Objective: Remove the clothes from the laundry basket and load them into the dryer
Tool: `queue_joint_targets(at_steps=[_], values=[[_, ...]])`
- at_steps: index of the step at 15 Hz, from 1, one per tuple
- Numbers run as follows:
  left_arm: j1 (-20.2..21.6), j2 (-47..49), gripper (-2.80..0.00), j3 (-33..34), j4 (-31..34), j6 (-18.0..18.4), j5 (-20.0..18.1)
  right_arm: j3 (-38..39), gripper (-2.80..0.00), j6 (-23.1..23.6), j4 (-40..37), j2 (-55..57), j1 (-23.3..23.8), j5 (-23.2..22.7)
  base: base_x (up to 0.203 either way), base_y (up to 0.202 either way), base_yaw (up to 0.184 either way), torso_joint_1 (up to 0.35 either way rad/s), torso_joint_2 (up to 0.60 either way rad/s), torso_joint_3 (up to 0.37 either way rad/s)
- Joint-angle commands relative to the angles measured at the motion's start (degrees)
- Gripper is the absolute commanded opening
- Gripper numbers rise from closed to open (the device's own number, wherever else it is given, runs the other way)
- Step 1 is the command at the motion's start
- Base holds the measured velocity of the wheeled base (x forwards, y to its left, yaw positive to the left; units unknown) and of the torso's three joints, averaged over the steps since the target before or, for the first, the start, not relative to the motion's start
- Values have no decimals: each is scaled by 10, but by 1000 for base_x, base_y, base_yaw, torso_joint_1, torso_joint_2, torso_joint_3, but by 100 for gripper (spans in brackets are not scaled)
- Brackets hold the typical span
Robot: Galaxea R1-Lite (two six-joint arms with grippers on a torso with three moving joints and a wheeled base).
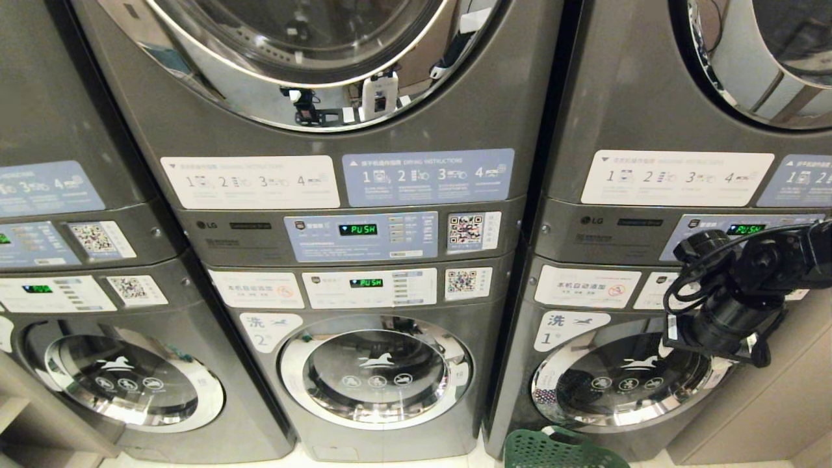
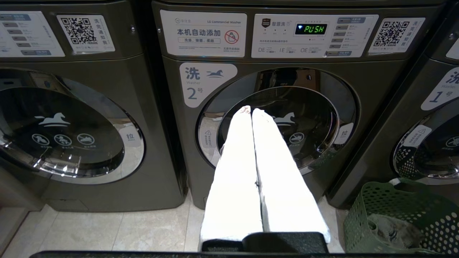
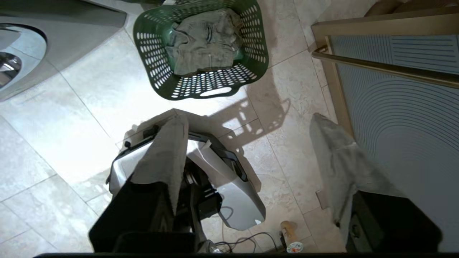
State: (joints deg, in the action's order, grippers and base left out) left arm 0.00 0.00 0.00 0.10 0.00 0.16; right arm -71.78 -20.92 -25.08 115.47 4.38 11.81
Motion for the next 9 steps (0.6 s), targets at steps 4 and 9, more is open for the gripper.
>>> queue_joint_targets(at_steps=[4, 9], values=[[0, 0, -280, 0, 0, 0, 0, 40, 0, -2, -2, -82, -3, -19, 0, 0, 0, 0, 0, 0], [0, 0, -280, 0, 0, 0, 0, 155, -280, 10, -2, -257, -33, -37, 0, 0, 0, 0, 0, 0]])
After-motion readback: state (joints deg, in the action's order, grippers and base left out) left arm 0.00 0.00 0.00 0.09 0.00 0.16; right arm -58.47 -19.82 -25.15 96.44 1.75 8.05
